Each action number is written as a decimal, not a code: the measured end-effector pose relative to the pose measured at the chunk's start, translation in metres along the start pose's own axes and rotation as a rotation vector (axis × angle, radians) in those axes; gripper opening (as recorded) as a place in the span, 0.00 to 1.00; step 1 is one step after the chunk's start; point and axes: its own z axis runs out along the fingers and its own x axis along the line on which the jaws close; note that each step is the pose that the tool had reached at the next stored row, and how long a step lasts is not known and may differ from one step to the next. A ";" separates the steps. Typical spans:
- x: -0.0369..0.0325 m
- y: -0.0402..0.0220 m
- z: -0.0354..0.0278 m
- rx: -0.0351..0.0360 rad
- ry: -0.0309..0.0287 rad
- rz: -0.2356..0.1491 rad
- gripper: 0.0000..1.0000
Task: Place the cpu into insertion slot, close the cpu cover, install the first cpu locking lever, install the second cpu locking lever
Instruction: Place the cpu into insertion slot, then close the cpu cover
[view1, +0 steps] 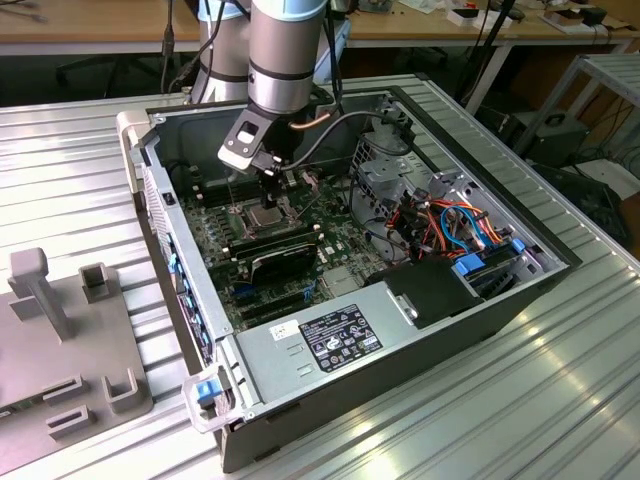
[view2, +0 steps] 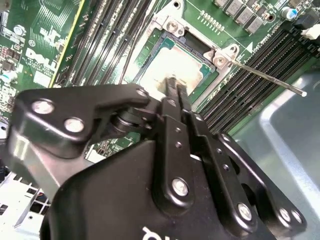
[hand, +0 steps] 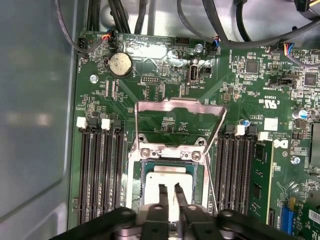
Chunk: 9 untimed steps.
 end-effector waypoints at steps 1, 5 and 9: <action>0.0000 0.0000 0.0000 0.0001 0.0000 0.000 0.11; 0.0000 0.0001 0.0000 0.0003 0.0001 0.000 0.11; 0.0000 0.0001 0.0000 0.0037 0.0003 0.000 0.11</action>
